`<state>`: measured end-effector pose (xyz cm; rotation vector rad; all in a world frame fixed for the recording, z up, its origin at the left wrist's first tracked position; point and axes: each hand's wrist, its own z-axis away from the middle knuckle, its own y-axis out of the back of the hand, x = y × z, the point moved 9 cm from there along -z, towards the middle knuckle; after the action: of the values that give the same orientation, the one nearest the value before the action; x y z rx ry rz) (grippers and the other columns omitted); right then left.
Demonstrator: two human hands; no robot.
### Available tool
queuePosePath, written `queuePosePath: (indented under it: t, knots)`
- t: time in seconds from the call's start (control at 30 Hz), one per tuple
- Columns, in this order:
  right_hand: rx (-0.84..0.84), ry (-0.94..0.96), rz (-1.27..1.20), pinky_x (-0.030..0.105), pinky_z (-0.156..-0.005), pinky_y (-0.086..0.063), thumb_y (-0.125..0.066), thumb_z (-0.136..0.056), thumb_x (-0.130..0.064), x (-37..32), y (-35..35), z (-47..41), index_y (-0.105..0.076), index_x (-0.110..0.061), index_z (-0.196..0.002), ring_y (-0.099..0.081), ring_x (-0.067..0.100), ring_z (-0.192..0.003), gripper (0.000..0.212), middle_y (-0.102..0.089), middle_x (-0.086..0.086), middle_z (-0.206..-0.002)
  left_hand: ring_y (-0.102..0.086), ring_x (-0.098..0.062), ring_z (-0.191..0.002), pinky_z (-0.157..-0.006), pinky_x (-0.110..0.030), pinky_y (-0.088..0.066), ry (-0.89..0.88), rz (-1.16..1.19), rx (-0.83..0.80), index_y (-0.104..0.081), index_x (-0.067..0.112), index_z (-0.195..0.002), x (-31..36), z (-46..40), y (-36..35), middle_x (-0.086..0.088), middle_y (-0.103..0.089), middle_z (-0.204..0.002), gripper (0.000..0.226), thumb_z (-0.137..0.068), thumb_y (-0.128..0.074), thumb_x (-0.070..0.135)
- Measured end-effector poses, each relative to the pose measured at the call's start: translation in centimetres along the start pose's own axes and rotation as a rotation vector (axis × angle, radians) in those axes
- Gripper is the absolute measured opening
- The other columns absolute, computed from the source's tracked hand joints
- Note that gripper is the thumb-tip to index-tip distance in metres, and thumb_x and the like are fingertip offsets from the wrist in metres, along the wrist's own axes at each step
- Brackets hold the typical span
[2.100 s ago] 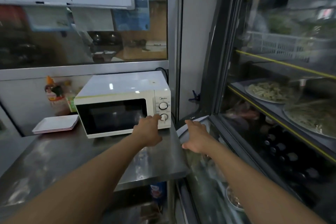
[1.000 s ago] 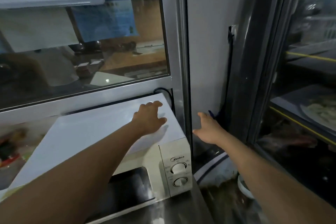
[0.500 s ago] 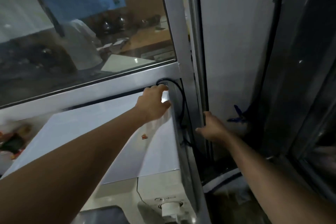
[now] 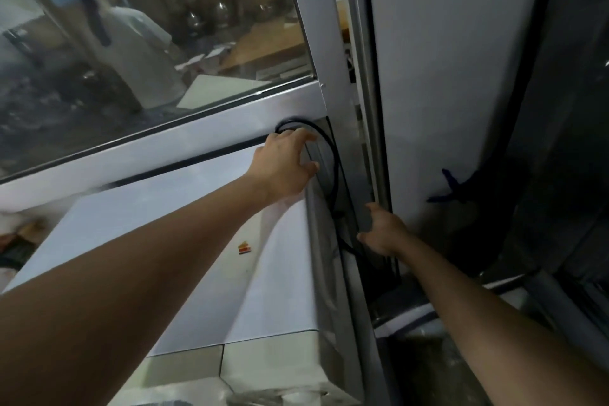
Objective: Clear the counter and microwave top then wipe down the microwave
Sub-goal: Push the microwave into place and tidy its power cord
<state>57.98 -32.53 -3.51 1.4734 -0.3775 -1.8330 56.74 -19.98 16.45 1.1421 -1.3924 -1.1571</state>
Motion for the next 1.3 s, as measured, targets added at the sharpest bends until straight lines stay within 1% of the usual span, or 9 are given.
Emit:
queuePosePath:
  t: [0.13, 0.27, 0.53, 0.73, 0.93, 1.0, 1.1, 1.23, 1.3]
  knots:
    - [-0.057, 0.047, -0.037, 0.028, -0.097, -0.041, -0.06, -0.088, -0.017, 0.5, -2.0, -1.1, -0.04, -0.004, -0.134, -0.05, 0.032, -0.122, 0.052, -0.051, 0.017, -0.135, -0.034, -0.03, -0.132, -0.107, -0.044, -0.034, -0.006, -0.022, 0.014, -0.044, 0.021, -0.136, 0.5, -0.1, -0.6, -0.004, -0.047, -0.141, 0.049, -0.089, -0.057, 0.029]
    - [-0.077, 0.06, -0.04, 0.025, -0.09, -0.04, -0.062, -0.085, -0.01, 1.9, -4.1, -2.4, -0.046, -0.001, -0.127, -0.054, 0.031, -0.115, 0.046, -0.057, 0.018, -0.126, -0.035, -0.03, -0.131, -0.106, -0.043, -0.034, -0.017, -0.035, 0.03, -0.044, 0.022, -0.135, 0.7, -0.4, -0.7, -0.004, -0.047, -0.139, 0.049, -0.089, -0.058, 0.03]
    - [-0.113, 0.041, -0.059, 0.026, -0.102, -0.039, -0.061, -0.085, -0.013, 3.8, -7.0, -3.7, -0.034, -0.012, -0.143, -0.048, 0.027, -0.126, 0.064, -0.049, 0.012, -0.139, -0.041, -0.027, -0.129, -0.105, -0.044, -0.036, -0.096, -0.112, 0.031, -0.047, 0.02, -0.133, 1.6, -1.5, -1.1, -0.004, -0.051, -0.135, 0.051, -0.084, -0.062, 0.03]
    - [-0.082, 0.055, -0.163, 0.027, -0.098, -0.04, -0.065, -0.085, -0.015, 5.7, -6.5, -3.7, -0.042, -0.013, -0.136, -0.051, 0.026, -0.122, 0.055, -0.054, 0.01, -0.133, -0.044, -0.027, -0.129, -0.104, -0.038, -0.038, -0.191, -0.236, -0.154, -0.043, 0.02, -0.137, 4.5, -2.4, -3.2, -0.005, -0.05, -0.138, 0.057, -0.085, -0.063, 0.03]
    - [-0.105, 0.059, -0.239, 0.03, -0.107, -0.037, -0.065, -0.086, -0.021, 7.2, -7.9, -3.4, -0.03, -0.018, -0.146, -0.045, 0.022, -0.127, 0.07, -0.045, 0.004, -0.143, -0.045, -0.025, -0.128, -0.103, -0.033, -0.039, -0.22, -0.327, -0.344, -0.035, 0.019, -0.143, 6.3, -2.5, -6.9, -0.004, -0.045, -0.144, 0.067, -0.085, -0.066, 0.03]
    - [-0.126, 0.067, -0.239, 0.025, -0.099, -0.039, -0.062, -0.089, -0.023, 7.2, -8.4, -3.2, -0.034, -0.015, -0.143, -0.048, 0.021, -0.122, 0.061, -0.047, 0.005, -0.139, -0.046, -0.026, -0.128, -0.102, -0.032, -0.039, -0.212, -0.353, -0.395, -0.035, 0.019, -0.143, 6.4, -2.5, -7.9, -0.003, -0.044, -0.144, 0.067, -0.085, -0.067, 0.03]
    - [-0.101, 0.1, -0.26, 0.02, -0.079, -0.039, -0.06, -0.09, -0.022, 7.0, -8.7, -3.0, -0.052, -0.009, -0.119, -0.054, 0.019, -0.099, 0.033, -0.058, 0.008, -0.119, -0.047, -0.025, -0.126, -0.103, -0.032, -0.039, -0.203, -0.348, -0.427, -0.035, 0.019, -0.143, 6.5, -2.5, -8.7, -0.003, -0.044, -0.144, 0.067, -0.085, -0.067, 0.029]
    - [-0.036, 0.094, -0.249, 0.022, -0.073, -0.042, -0.054, -0.094, -0.019, 7.5, -8.6, -3.0, -0.058, -0.004, -0.105, -0.056, 0.02, -0.09, 0.019, -0.062, 0.01, -0.108, -0.047, -0.024, -0.127, -0.102, -0.03, -0.038, -0.205, -0.335, -0.449, -0.036, 0.017, -0.143, 6.5, -2.0, -9.6, -0.005, -0.045, -0.143, 0.068, -0.084, -0.068, 0.028]
    - [-0.013, 0.089, -0.243, 0.023, -0.071, -0.044, -0.051, -0.095, -0.016, 7.9, -8.4, -2.8, -0.062, -0.001, -0.102, -0.057, 0.02, -0.085, 0.019, -0.064, 0.012, -0.104, -0.048, -0.025, -0.125, -0.101, -0.03, -0.039, -0.203, -0.334, -0.455, -0.037, 0.017, -0.142, 6.3, -1.8, -10.0, -0.005, -0.046, -0.141, 0.069, -0.083, -0.069, 0.029]
